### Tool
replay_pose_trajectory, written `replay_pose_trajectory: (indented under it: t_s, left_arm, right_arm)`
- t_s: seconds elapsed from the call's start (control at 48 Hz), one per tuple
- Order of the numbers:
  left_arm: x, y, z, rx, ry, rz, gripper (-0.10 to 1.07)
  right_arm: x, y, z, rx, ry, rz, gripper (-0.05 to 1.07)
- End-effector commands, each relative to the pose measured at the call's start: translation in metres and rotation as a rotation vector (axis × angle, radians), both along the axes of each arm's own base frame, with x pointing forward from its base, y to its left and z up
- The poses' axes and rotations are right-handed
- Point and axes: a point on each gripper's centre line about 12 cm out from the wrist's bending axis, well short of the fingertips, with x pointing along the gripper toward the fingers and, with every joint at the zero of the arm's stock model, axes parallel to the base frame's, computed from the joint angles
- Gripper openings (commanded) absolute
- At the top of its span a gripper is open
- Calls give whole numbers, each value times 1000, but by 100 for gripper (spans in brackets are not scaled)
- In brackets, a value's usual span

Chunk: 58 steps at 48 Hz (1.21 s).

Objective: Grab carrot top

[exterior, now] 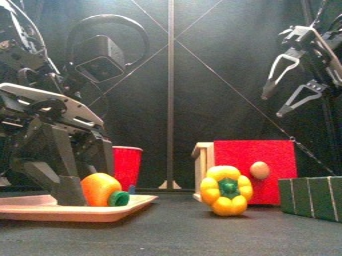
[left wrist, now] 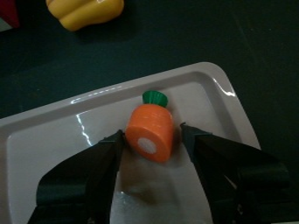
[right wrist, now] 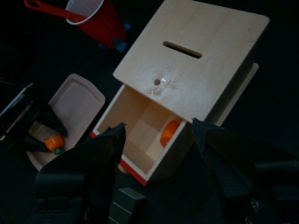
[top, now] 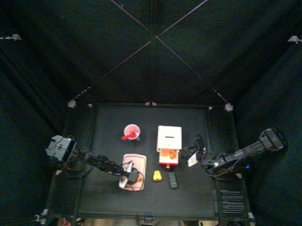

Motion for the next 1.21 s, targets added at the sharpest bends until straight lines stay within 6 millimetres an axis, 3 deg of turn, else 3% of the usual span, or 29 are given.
replay_pose_trajectory:
  t_s: [0.0,0.292,0.604,0.938,1.188]
  left_arm:
    - [5,0,5,-4,-21,4,89]
    - [6,0,6,-4,-28,5,87]
    - [11,-5,11,-9,-46,-6,73]
    - [13,-6,31,-22,-106,-7,73]
    - [12,-5,36,-22,-141,-2,73]
  right_arm:
    - [1,0,4,3,-14,-3,94]
    - [1,0,4,3,-14,-3,94]
    - [1,0,4,2,-13,-3,94]
    - [1,0,4,5,-10,-3,94]
    - [1,0,4,5,-10,-1,93]
